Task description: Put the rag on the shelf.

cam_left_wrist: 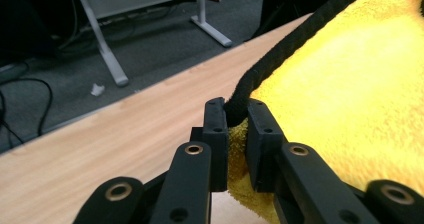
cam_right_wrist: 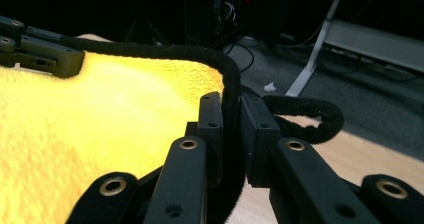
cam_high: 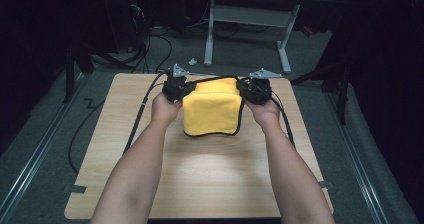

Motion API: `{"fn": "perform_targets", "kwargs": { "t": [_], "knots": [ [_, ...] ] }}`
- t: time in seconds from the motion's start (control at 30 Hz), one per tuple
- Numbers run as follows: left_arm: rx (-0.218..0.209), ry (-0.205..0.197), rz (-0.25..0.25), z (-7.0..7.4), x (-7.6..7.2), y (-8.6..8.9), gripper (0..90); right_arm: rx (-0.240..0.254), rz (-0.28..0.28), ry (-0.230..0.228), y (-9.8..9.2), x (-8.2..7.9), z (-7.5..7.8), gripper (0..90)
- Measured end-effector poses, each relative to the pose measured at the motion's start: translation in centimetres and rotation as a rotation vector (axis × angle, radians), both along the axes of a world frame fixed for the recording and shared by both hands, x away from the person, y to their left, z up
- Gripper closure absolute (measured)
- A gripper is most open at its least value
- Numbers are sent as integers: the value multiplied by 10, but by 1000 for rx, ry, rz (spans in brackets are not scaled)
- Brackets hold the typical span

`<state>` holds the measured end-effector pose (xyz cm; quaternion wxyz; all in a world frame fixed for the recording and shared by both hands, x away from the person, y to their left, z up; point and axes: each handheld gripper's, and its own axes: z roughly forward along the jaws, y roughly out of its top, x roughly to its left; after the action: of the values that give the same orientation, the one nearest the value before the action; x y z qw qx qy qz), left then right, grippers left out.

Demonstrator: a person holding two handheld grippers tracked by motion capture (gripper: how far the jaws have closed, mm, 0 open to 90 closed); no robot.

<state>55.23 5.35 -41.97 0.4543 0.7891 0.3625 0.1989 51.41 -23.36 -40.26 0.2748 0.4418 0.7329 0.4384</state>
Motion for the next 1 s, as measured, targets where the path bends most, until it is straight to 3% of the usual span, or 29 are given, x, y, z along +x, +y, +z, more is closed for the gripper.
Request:
{"fn": "perform_targets", "kwargs": {
  "t": [0.23,0.4,0.43,0.47,0.53,0.7,1.0],
  "knots": [
    [-15,32,1,-6,-1,2,789,23,-5,20,-4,-2,-7,775],
    [0,48,7,-8,-2,1,746,19,-10,19,-5,-3,-9,746],
    [0,51,8,-8,-2,1,732,25,-27,27,-6,-3,-9,709],
    [5,56,39,-8,-1,2,711,29,-39,34,-8,-3,-9,718],
    [3,59,49,-8,0,4,675,25,-64,27,-12,-4,-8,728],
    [-26,49,90,-5,1,15,657,30,-76,18,-21,-5,-3,751],
    [-22,28,113,1,0,25,651,24,-94,0,-25,-6,2,757]
  ]
}}
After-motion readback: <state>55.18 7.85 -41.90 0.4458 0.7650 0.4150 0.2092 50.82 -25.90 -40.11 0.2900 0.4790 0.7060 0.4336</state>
